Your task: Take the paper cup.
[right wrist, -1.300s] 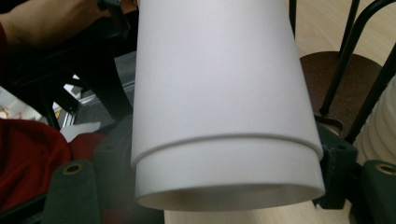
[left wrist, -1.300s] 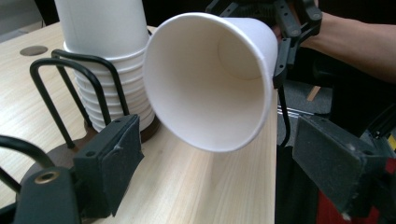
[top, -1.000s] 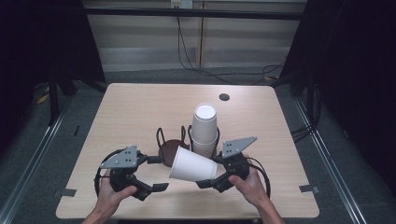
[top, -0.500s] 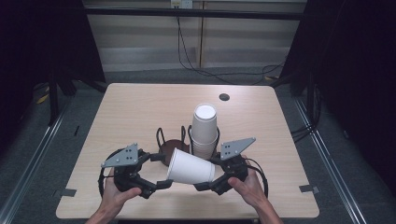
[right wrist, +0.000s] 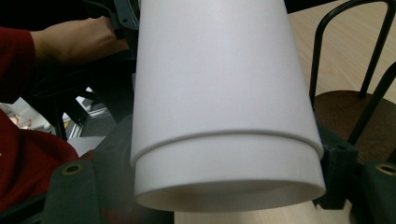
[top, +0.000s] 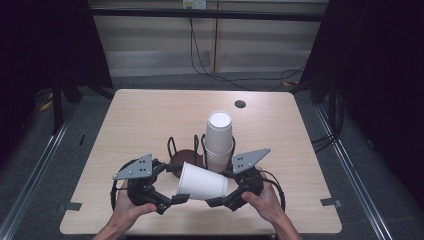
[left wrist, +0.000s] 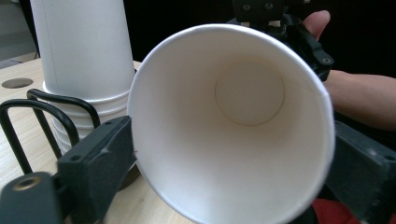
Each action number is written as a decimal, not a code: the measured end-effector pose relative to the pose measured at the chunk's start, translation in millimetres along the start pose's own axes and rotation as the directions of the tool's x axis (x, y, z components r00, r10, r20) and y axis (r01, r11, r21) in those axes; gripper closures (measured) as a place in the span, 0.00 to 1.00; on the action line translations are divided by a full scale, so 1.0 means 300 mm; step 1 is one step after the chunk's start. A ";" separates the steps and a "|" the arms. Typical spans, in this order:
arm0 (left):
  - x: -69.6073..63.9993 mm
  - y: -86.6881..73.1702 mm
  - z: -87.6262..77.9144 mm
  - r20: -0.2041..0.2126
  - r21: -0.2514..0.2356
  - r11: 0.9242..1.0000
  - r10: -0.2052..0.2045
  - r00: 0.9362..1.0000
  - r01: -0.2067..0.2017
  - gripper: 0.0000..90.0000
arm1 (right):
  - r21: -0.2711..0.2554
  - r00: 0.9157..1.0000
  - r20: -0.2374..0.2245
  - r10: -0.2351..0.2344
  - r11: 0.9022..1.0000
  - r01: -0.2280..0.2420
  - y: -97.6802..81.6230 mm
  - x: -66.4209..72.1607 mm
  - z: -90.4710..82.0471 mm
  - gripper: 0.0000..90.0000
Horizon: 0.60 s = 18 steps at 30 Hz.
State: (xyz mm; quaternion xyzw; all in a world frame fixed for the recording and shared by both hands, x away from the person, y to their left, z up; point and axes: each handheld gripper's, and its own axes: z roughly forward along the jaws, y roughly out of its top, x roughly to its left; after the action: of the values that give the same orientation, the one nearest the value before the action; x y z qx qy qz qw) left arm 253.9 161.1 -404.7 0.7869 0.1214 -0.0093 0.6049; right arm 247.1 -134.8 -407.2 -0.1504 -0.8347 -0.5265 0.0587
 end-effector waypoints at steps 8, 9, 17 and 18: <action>0.003 -0.001 0.016 0.009 0.001 1.000 -0.015 1.000 0.015 0.00 | 0.004 1.000 -0.003 -0.007 1.000 0.007 0.004 0.006 0.007 0.28; 0.003 -0.001 0.017 0.012 0.003 1.000 -0.013 1.000 0.013 0.00 | 0.002 1.000 -0.003 -0.008 1.000 0.008 0.004 0.007 0.007 0.28; -0.005 0.000 0.024 0.029 0.006 1.000 -0.001 1.000 0.001 0.05 | 0.010 1.000 -0.003 -0.017 1.000 0.017 0.008 0.013 0.013 0.28; -0.003 0.000 0.024 0.035 0.007 1.000 -0.004 0.999 0.003 0.05 | 0.012 1.000 -0.002 -0.021 1.000 0.021 0.009 0.014 0.014 0.28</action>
State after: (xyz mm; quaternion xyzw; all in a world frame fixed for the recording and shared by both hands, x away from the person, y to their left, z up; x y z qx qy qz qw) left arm 253.9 153.9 -406.4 0.7885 0.1121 -0.0247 0.6042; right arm 244.2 -129.3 -405.6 -0.1407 -0.8392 -0.5224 0.0549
